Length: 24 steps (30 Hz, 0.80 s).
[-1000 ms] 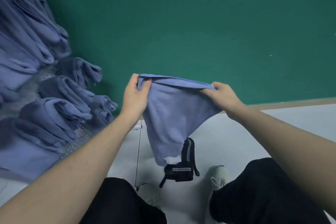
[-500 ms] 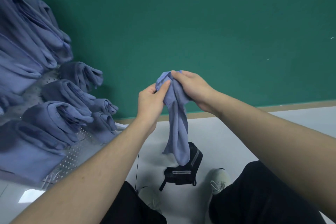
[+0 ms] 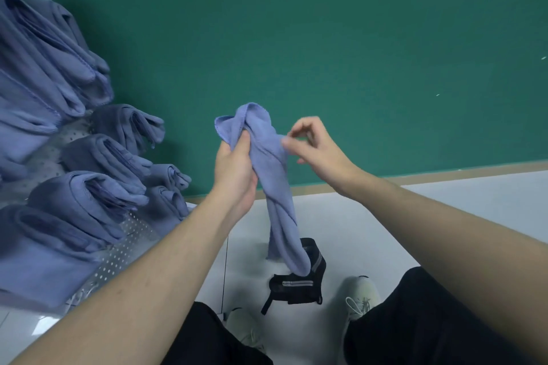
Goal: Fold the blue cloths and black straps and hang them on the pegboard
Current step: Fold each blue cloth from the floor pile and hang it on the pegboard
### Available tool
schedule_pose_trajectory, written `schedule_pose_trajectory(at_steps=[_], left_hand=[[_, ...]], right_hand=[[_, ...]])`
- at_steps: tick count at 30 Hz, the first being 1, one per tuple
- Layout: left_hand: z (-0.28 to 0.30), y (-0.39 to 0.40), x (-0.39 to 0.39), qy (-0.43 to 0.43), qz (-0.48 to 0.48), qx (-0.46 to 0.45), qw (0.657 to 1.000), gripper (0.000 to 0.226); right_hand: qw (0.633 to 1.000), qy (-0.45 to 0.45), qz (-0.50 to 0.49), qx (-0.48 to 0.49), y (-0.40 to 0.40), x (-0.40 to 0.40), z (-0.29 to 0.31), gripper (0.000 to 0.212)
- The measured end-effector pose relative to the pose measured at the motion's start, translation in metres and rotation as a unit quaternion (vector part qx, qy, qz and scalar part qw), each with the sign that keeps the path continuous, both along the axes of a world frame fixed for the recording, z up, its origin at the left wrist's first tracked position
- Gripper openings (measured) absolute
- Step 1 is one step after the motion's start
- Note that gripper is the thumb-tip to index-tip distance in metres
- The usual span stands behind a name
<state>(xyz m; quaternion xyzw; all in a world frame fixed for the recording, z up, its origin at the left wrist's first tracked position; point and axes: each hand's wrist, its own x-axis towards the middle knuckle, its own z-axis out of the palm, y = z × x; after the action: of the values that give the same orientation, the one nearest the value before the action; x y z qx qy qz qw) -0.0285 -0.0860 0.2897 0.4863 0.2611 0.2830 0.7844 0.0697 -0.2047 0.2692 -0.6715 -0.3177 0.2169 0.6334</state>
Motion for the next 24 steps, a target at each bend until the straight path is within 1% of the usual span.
schedule_pose_trajectory(at_steps=[2, 3, 4, 5, 6, 7, 8, 9, 10, 11, 12, 13, 15, 16, 17, 18, 19, 20, 21, 22, 23, 24], left_hand=[[0.004, 0.006, 0.000, -0.022, -0.017, -0.051, 0.998, 0.011], [0.006, 0.008, 0.001, -0.019, -0.016, -0.067, 0.997, 0.010], [0.008, 0.008, 0.001, -0.011, -0.015, -0.083, 0.996, 0.011], [0.012, 0.007, 0.002, 0.000, -0.009, -0.096, 0.995, 0.015], [0.016, 0.005, 0.002, 0.004, 0.000, -0.110, 0.994, 0.020], [0.019, 0.005, 0.002, 0.014, 0.008, -0.110, 0.994, 0.025], [0.021, 0.007, 0.003, 0.030, 0.012, -0.094, 0.995, 0.027], [0.021, 0.009, 0.003, 0.052, 0.011, -0.050, 0.997, 0.027], [0.020, 0.012, 0.002, 0.090, 0.000, 0.029, 0.995, 0.024], [0.016, 0.015, 0.001, 0.138, -0.019, 0.126, 0.982, 0.021], [0.013, 0.016, -0.001, 0.188, -0.049, 0.216, 0.957, 0.018], [0.009, 0.015, -0.004, 0.241, -0.085, 0.286, 0.924, 0.021], [0.000, 0.013, -0.008, 0.332, -0.186, 0.370, 0.848, 0.045], [-0.003, 0.010, -0.010, 0.368, -0.240, 0.404, 0.802, 0.057], [-0.007, 0.009, -0.011, 0.400, -0.287, 0.439, 0.751, 0.063], [-0.011, 0.011, -0.010, 0.428, -0.313, 0.478, 0.701, 0.063], [-0.014, 0.014, -0.008, 0.454, -0.314, 0.528, 0.645, 0.058], [-0.017, 0.017, -0.005, 0.470, -0.297, 0.577, 0.598, 0.053], [-0.017, 0.019, -0.003, 0.475, -0.265, 0.621, 0.564, 0.052], [-0.017, 0.020, -0.001, 0.467, -0.237, 0.654, 0.546, 0.050], [-0.014, 0.019, -0.001, 0.446, -0.224, 0.674, 0.545, 0.043], [-0.011, 0.018, -0.001, 0.419, -0.221, 0.680, 0.560, 0.035]], right_hand=[[0.992, 0.012, 0.070, -0.101, -0.009, 0.005, -0.030, 0.068], [0.982, 0.013, 0.111, -0.155, -0.012, 0.005, -0.043, 0.085], [0.967, -0.001, 0.147, -0.209, -0.014, 0.002, -0.050, 0.091], [0.950, -0.027, 0.173, -0.258, -0.014, 0.000, -0.056, 0.088], [0.934, -0.059, 0.186, -0.299, -0.012, -0.002, -0.062, 0.076], [0.924, -0.087, 0.187, -0.322, -0.010, -0.001, -0.069, 0.059], [0.924, -0.107, 0.175, -0.323, -0.007, -0.001, -0.072, 0.041], [0.932, -0.111, 0.149, -0.311, -0.003, 0.000, -0.075, 0.026], [0.945, -0.099, 0.119, -0.288, -0.002, 0.000, -0.074, 0.019], [0.956, -0.076, 0.090, -0.269, 0.000, 0.001, -0.073, 0.017], [0.962, -0.058, 0.072, -0.255, 0.003, 0.002, -0.071, 0.017], [0.966, -0.060, 0.065, -0.243, 0.005, 0.003, -0.069, 0.015], [0.971, -0.070, 0.068, -0.220, 0.010, 0.004, -0.061, 0.010], [0.973, -0.066, 0.071, -0.208, 0.013, 0.004, -0.059, 0.008], [0.975, -0.061, 0.073, -0.199, 0.015, 0.004, -0.059, 0.008], [0.977, -0.056, 0.082, -0.189, 0.015, 0.002, -0.055, 0.007], [0.979, -0.043, 0.097, -0.175, 0.014, 0.002, -0.054, 0.004], [0.982, -0.017, 0.112, -0.150, 0.013, 0.000, -0.053, 0.008], [0.984, 0.015, 0.126, -0.123, 0.011, -0.002, -0.054, 0.016], [0.984, 0.041, 0.138, -0.107, 0.006, -0.003, -0.057, 0.026], [0.981, 0.050, 0.149, -0.111, 0.001, -0.002, -0.063, 0.035], [0.977, 0.042, 0.161, -0.135, -0.004, -0.001, -0.069, 0.046]])
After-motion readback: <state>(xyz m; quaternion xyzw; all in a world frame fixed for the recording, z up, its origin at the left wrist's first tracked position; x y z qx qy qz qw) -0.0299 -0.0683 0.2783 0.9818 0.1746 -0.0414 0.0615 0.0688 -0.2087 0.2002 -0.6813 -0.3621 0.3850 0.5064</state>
